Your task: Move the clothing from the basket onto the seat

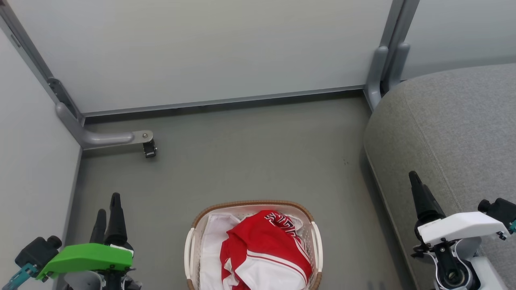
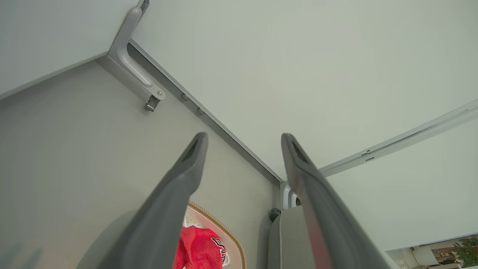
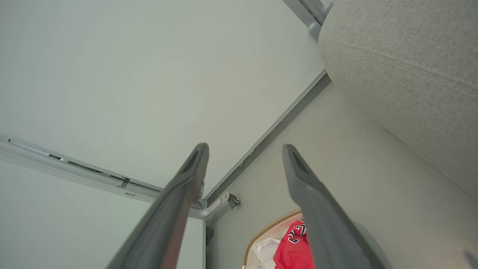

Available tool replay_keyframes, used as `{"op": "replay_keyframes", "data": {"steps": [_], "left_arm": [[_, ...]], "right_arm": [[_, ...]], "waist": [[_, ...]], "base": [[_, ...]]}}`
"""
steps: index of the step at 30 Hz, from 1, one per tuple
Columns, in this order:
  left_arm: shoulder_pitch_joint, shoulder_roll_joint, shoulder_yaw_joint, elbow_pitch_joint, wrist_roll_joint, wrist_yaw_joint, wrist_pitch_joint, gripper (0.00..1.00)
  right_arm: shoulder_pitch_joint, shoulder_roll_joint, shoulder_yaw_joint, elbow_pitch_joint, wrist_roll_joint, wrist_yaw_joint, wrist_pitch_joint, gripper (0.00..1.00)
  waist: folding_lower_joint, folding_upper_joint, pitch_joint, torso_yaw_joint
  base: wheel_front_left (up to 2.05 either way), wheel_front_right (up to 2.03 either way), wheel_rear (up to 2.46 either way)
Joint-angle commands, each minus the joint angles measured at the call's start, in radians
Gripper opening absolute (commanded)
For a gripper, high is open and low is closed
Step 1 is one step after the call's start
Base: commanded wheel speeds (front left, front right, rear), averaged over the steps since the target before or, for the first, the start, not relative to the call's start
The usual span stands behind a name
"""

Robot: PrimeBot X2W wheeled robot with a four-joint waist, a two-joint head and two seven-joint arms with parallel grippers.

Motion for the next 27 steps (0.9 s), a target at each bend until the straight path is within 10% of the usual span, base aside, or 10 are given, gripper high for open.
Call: {"op": "replay_keyframes", "data": {"steps": [1,27], "left_arm": [[-0.023,0.012,0.000,-0.014,0.050,-0.005,-0.011,1.00],[0.010,0.031,-0.068,-0.014,0.419,0.039,-0.092,1.00]], "right_arm": [[-0.029,-0.014,0.002,-0.010,-0.042,0.000,-0.012,1.00],[-0.027,-0.028,0.038,-0.011,-0.391,0.000,-0.092,1.00]], "waist": [[0.0000,0.0000,0.000,0.000],[0.0000,0.0000,0.008,-0.001]], "base": [[0.00,0.00,0.00],[0.00,0.00,0.00]]}}
